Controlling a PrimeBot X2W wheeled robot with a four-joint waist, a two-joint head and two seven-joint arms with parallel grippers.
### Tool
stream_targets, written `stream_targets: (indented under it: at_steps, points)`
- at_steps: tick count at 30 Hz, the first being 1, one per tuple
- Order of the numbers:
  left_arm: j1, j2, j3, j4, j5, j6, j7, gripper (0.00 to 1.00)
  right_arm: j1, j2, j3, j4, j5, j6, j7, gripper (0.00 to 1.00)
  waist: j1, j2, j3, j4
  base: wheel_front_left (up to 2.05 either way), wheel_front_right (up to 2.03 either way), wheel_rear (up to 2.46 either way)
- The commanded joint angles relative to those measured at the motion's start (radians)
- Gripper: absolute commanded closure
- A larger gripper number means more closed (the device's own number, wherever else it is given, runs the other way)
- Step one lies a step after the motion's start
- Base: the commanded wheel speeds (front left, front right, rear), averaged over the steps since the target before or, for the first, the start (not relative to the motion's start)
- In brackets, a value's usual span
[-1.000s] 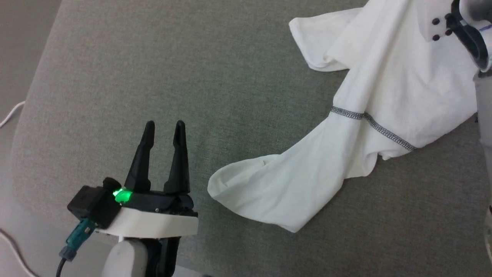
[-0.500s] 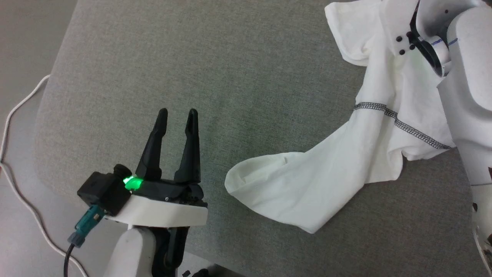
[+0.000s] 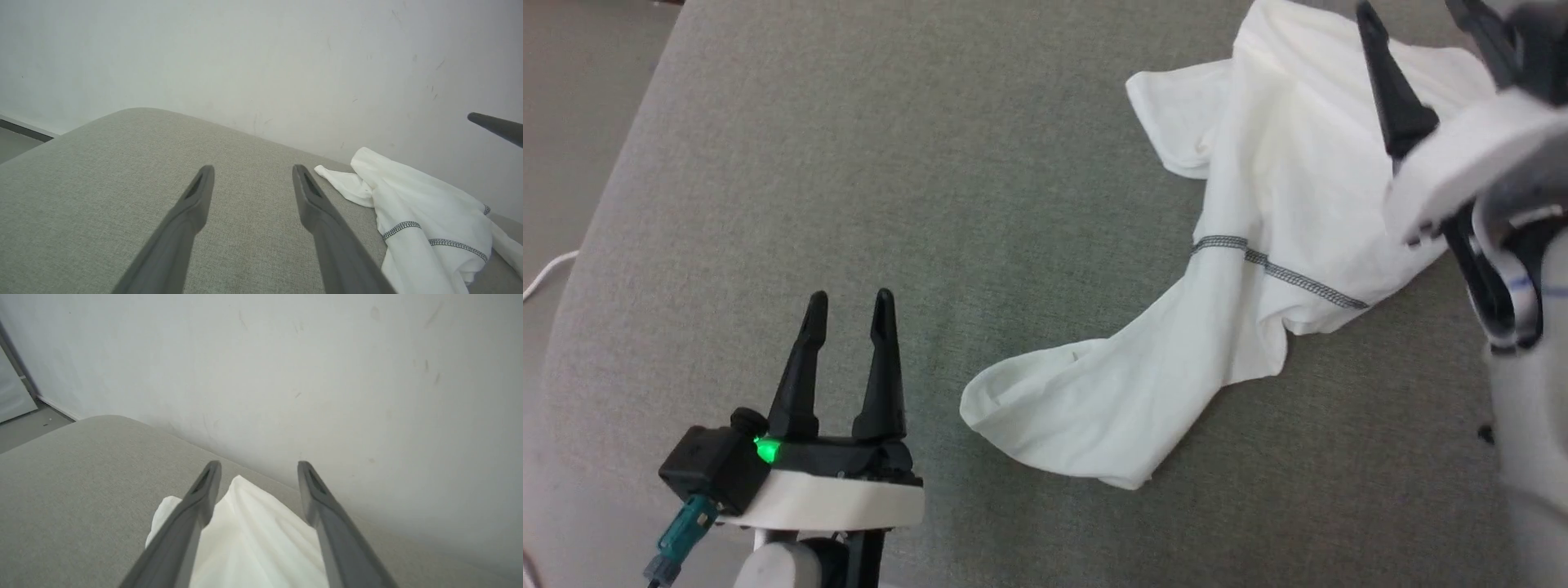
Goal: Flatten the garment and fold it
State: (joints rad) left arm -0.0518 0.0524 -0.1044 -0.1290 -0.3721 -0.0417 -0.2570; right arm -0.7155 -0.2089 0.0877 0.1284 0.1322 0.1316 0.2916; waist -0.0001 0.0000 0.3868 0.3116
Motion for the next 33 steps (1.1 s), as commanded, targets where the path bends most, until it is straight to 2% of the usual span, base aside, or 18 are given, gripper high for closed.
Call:
stream_targets:
  at_steps: [1, 6, 9, 11, 15, 20, 25, 29, 33]
  points:
    - [0.022, -0.002, 0.009, -0.008, 0.013, 0.004, -0.005, 0.00, 0.094, 0.016, -0.032, -0.073, -0.011, -0.001, -0.024, 0.00, 0.0001, 0.0000, -0.087, -0.085, 0.00, 0.00, 0.00]
    - [0.071, -0.002, 0.024, -0.018, 0.046, -0.007, -0.005, 0.00, 0.419, 0.126, -0.180, -0.317, -0.055, -0.001, -0.114, 0.00, 0.0001, 0.0000, -0.124, -0.125, 0.00, 0.00, 0.00]
    - [0.101, -0.002, 0.036, -0.020, 0.058, -0.010, -0.005, 0.00, 0.596, 0.153, -0.223, -0.401, -0.077, -0.001, -0.193, 0.00, 0.0001, 0.0000, -0.146, -0.146, 0.00, 0.00, 0.00]
    - [0.128, -0.002, 0.041, -0.020, 0.071, -0.009, -0.005, 0.00, 0.702, 0.157, -0.253, -0.421, -0.050, -0.001, -0.252, 0.00, 0.0001, 0.0000, -0.160, -0.161, 0.00, 0.00, 0.00]
    - [0.181, -0.002, 0.058, -0.024, 0.087, -0.002, -0.005, 0.00, 0.847, 0.158, -0.292, -0.378, 0.054, -0.001, -0.361, 0.00, 0.0001, 0.0000, -0.190, -0.197, 0.00, 0.00, 0.00]
    - [0.202, 0.000, 0.053, -0.020, 0.118, -0.004, -0.005, 0.00, 0.891, 0.158, -0.265, -0.325, 0.087, -0.001, -0.421, 0.00, 0.0001, 0.0000, -0.226, -0.222, 0.00, 0.00, 0.00]
    - [0.141, 0.016, -0.013, -0.016, 0.150, -0.031, 0.032, 0.00, 0.872, 0.159, -0.267, -0.327, 0.073, -0.001, -0.421, 0.00, 0.0001, 0.0000, -0.241, -0.223, 0.00, 0.00, 0.00]
    - [0.064, 0.023, -0.112, 0.002, 0.163, -0.059, 0.136, 0.00, 0.866, 0.159, -0.270, -0.323, 0.066, -0.001, -0.412, 0.00, 0.0001, 0.0000, -0.235, -0.218, 0.00, 0.00, 0.00]
    - [0.009, 0.040, -0.210, 0.060, 0.178, -0.073, 0.298, 0.00, 0.863, 0.159, -0.259, -0.317, 0.073, -0.001, -0.407, 0.00, 0.0001, 0.0000, -0.216, -0.227, 0.00, 0.00, 0.00]
